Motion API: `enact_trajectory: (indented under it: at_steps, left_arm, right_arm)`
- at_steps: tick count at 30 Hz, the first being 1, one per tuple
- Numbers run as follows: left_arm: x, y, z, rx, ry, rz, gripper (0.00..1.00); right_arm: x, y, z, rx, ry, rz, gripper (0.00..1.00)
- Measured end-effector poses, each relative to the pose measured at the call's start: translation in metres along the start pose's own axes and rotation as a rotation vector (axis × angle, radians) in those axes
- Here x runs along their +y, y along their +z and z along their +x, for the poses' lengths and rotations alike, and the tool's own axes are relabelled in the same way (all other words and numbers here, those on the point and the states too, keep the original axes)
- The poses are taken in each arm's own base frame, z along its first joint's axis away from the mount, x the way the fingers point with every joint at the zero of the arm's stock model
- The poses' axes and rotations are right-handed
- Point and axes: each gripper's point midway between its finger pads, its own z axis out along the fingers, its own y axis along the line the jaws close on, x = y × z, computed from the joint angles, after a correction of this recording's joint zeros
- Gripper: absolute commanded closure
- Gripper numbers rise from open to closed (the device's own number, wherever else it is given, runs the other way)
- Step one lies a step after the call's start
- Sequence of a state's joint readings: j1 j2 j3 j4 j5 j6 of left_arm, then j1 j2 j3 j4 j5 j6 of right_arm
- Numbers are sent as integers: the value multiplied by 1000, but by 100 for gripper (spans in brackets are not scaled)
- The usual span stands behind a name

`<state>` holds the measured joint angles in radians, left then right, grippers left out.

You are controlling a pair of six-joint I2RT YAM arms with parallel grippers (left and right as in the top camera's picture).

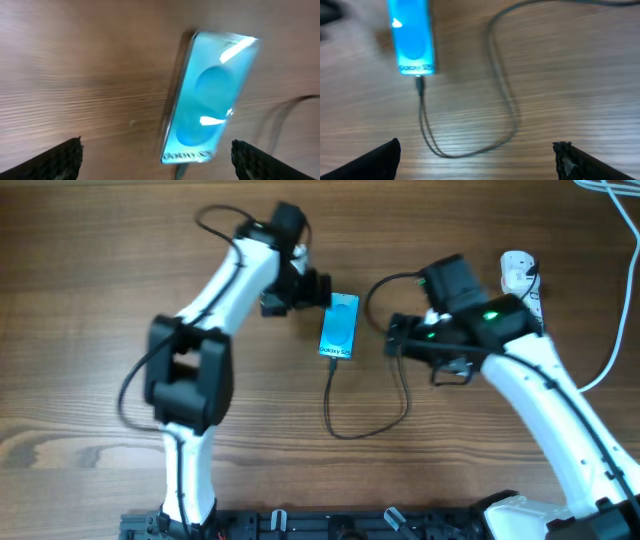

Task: Plug charger to phone and switch on socket
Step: 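Move the right gripper over the white power strip's switch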

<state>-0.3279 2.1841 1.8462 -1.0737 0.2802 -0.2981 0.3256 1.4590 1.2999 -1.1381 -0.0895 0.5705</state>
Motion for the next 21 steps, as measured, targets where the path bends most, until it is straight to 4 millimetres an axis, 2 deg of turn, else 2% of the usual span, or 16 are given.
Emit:
enact_trajectory:
  at_steps: [2,3,5,6,7,8,10,13,14,17,18,21]
  left_arm:
    - [0,-64,-17,-151,-5,42,0]
    - [0,-95,-22,-222,-6,62,0]
    - [4,-136,-26,-314,-13,81,0]
    - [6,-143,-27,-331,-18,83,0]
    - [8,-144,-28,-333,-23,82,0]
    - [10,-142,-28,-329,-27,78,0]
    - [11,-138,-28,-320,-29,75,0]
    - [11,-138,-28,-319,-30,75,0]
    - [11,-138,-28,-319,-30,75,0]
    - [11,-138,-28,-319,-30,75,0]
    - [11,-138,-28,-319,-30,75,0]
    - [11,-138,-28,-319,-30,75,0]
  right_arm:
    - [-29,-19,-25,-17,80,20,0]
    - [-46,-34,-45,-44,124,29,0]
    - [-79,-60,-86,-128,204,50,0]
    - [-92,-65,-101,-176,241,62,0]
    - [-109,-71,-119,-232,279,86,0]
    - [-139,-75,-139,-306,357,141,0]
    - [-196,-70,-150,-335,498,269,0]
    - [-242,-59,-168,-387,636,330,0]
    - [-262,-40,-169,-354,682,364,0]
    - [-283,3,-179,-304,705,389,0]
    - [-292,24,-181,-278,712,398,0]
    - [-303,57,-178,-221,721,413,0]
